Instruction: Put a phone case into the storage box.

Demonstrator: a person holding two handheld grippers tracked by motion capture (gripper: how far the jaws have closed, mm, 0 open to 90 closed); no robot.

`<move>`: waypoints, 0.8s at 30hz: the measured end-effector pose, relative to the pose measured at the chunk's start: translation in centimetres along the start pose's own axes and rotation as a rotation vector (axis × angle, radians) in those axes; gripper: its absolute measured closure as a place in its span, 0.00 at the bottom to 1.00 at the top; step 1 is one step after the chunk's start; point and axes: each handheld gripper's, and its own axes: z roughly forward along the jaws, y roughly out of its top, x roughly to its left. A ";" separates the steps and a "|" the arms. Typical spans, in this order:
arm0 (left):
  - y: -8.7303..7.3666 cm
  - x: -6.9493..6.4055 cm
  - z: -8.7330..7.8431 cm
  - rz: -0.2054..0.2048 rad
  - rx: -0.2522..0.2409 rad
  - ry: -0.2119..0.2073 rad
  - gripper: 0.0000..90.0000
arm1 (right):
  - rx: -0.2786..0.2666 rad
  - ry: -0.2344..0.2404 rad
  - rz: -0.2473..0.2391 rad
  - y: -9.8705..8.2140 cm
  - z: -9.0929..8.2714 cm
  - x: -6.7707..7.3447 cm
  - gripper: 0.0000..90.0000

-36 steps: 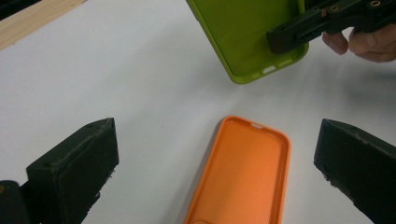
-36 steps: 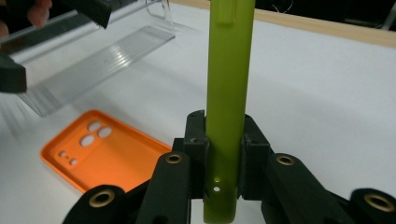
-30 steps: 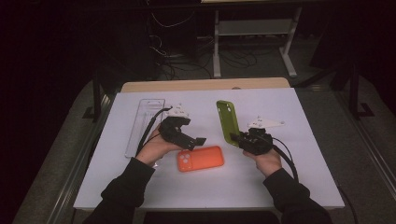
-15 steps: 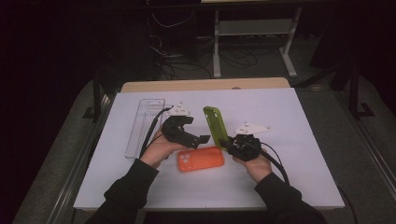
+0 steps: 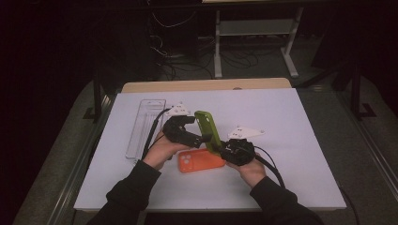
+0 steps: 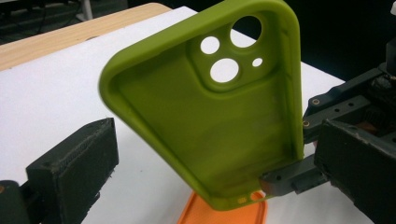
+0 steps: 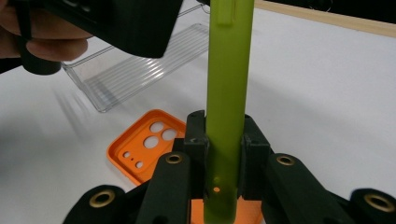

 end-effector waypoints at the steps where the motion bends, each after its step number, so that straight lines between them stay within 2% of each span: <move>1: 0.0 0.0 0.0 -0.001 -0.002 -0.003 0.00 | -0.002 0.002 0.003 0.0 0.0 0.1 0.84; 8: 0.0 0.0 0.1 -0.019 -0.019 -0.014 0.00 | -0.004 0.022 -0.002 0.0 0.3 0.7 0.84; 9: 0.0 0.2 0.1 -0.001 -0.021 -0.013 0.00 | -0.003 0.024 -0.003 0.0 0.3 0.7 0.84; 12: 0.0 0.2 0.1 -0.009 -0.024 -0.014 0.00 | -0.005 0.032 -0.005 0.0 0.4 1.0 0.84; 16: 0.0 0.3 0.1 0.001 -0.032 -0.017 0.00 | -0.007 0.037 -0.007 0.0 0.4 1.1 0.84; 20: -0.1 0.3 0.2 -0.012 -0.042 -0.017 0.00 | 0.000 0.043 -0.005 -0.1 0.5 1.3 0.84; 24: -0.2 0.3 0.3 -0.031 -0.045 -0.012 0.00 | 0.008 0.038 -0.025 -0.2 0.8 1.5 0.84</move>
